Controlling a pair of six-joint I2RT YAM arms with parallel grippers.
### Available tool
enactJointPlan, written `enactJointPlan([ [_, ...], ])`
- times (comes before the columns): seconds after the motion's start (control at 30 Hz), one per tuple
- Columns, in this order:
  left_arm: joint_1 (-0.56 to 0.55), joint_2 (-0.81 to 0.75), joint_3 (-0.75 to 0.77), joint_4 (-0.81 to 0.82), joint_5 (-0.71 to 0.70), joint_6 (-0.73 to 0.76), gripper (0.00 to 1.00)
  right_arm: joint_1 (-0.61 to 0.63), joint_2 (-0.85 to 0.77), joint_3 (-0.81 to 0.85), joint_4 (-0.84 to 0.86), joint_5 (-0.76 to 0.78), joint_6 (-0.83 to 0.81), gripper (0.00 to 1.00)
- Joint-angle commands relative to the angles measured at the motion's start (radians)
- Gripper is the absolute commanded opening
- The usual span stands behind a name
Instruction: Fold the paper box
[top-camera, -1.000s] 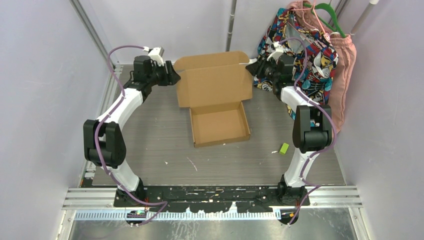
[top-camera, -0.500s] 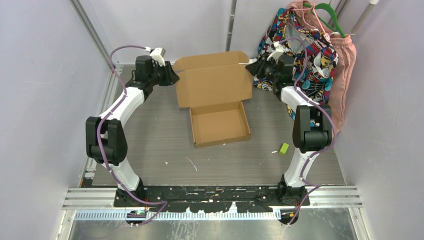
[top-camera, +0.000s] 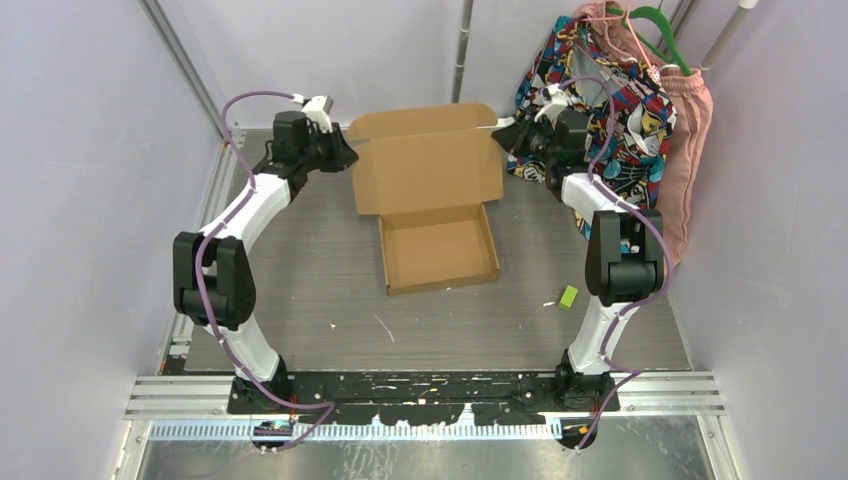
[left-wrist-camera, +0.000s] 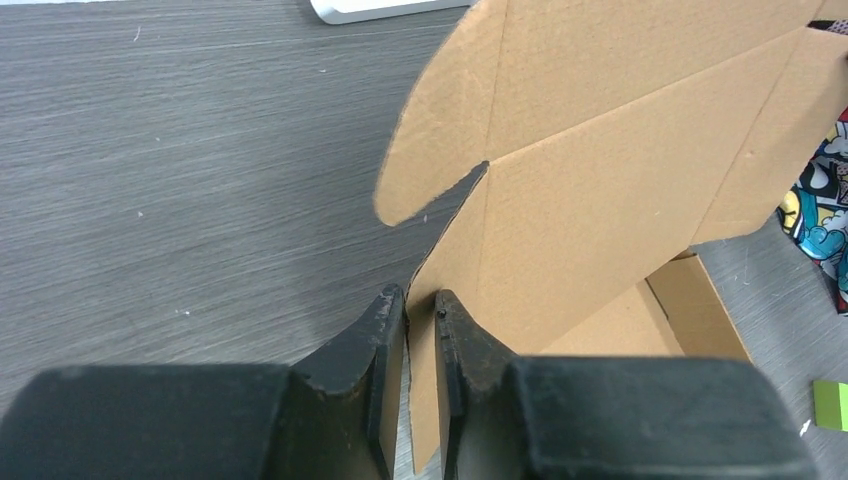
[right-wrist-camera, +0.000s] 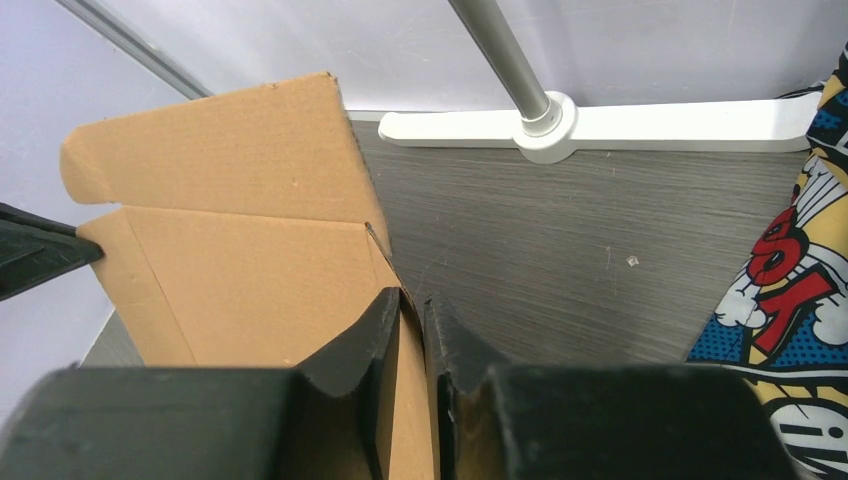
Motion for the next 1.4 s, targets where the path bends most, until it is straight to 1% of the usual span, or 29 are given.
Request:
enactJointPlan([
  [0.0,-0.012,-0.015,0.042,0.03,0.007,0.002,0.18,0.012,-0.039,-0.019,0.051,0.012,-0.003,0.19],
  [0.13,-0.033,-0.025,0.037,0.032,-0.022,0.002,0.18,0.033,-0.067,-0.047,0.035,0.05,-0.026,0.18],
  [0.5,-0.12,-0.046,0.033,-0.011,-0.154,0.035,0.17,0.126,-0.161,-0.102,-0.09,0.205,-0.137,0.16],
  [0.73,-0.142,-0.09,-0.005,-0.012,-0.199,0.042,0.17,0.163,-0.233,-0.157,-0.121,0.3,-0.171,0.15],
  [1.17,-0.245,-0.26,-0.199,0.083,-0.331,0.058,0.16,0.288,-0.358,-0.268,-0.143,0.54,-0.256,0.14],
  [1.37,-0.309,-0.348,-0.293,0.141,-0.446,0.073,0.16,0.358,-0.417,-0.337,-0.122,0.654,-0.286,0.13],
])
